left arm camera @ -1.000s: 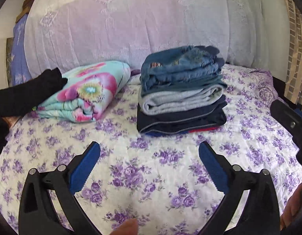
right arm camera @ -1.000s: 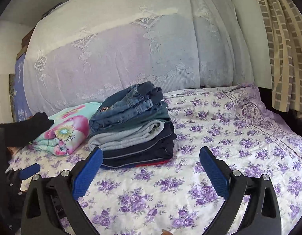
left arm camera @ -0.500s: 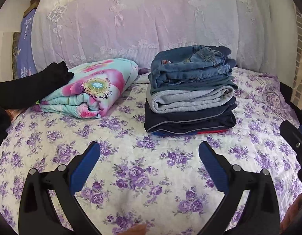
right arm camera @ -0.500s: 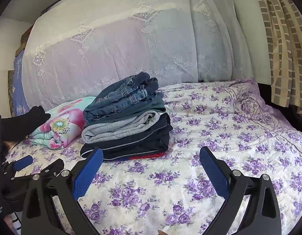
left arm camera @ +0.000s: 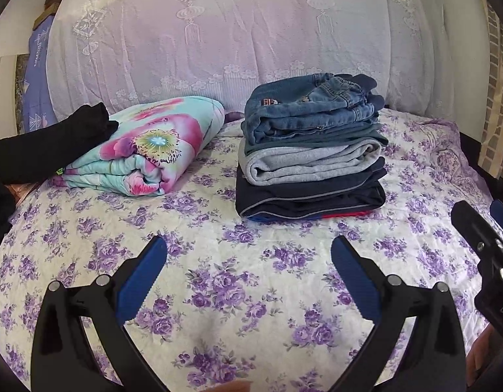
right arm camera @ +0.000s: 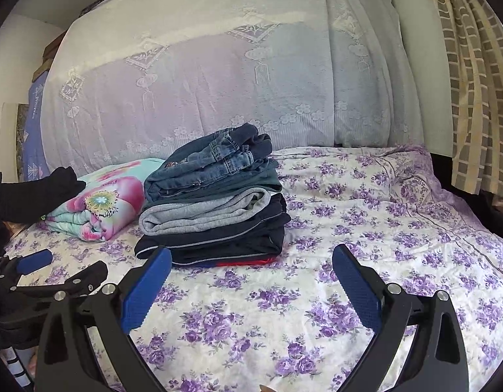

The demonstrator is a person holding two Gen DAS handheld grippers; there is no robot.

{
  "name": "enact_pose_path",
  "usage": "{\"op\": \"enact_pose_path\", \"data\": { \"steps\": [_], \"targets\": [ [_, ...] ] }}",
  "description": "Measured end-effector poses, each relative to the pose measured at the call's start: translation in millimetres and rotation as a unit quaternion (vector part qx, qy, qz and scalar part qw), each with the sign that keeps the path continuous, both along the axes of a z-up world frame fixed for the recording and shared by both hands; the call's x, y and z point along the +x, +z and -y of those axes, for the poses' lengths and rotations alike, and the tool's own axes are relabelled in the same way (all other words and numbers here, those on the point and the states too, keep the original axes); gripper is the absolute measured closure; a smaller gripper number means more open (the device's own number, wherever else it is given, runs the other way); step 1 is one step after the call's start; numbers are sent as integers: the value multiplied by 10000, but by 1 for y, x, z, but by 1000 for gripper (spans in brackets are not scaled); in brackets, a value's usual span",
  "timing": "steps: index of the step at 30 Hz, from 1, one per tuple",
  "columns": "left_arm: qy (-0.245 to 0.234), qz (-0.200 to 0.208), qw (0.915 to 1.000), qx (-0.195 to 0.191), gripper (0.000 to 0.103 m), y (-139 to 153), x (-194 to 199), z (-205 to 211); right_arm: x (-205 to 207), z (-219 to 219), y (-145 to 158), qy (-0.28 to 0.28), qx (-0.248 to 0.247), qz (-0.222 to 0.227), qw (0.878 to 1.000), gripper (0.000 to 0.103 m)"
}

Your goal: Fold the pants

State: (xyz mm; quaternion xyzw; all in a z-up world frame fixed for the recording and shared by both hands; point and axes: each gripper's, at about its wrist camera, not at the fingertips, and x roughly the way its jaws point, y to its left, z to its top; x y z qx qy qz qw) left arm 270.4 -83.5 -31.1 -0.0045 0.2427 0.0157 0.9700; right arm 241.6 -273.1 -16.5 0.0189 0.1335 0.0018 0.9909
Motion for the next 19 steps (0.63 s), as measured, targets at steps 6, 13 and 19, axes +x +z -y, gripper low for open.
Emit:
{"op": "enact_pose_path", "data": {
  "steps": [6, 13, 19],
  "targets": [
    [-211, -53, 9997, -78, 4, -2, 0, 2, 1, -1, -1, 9, -37, -43, 10000, 4],
    [-139, 72, 9999, 57, 4, 2, -5, 5, 1, -1, -2, -3, -45, -31, 10000, 4],
    [-97, 204, 9997, 56, 4, 8, -12, 2, 1, -1, -2, -9, -68, -42, 10000, 4]
  ]
}}
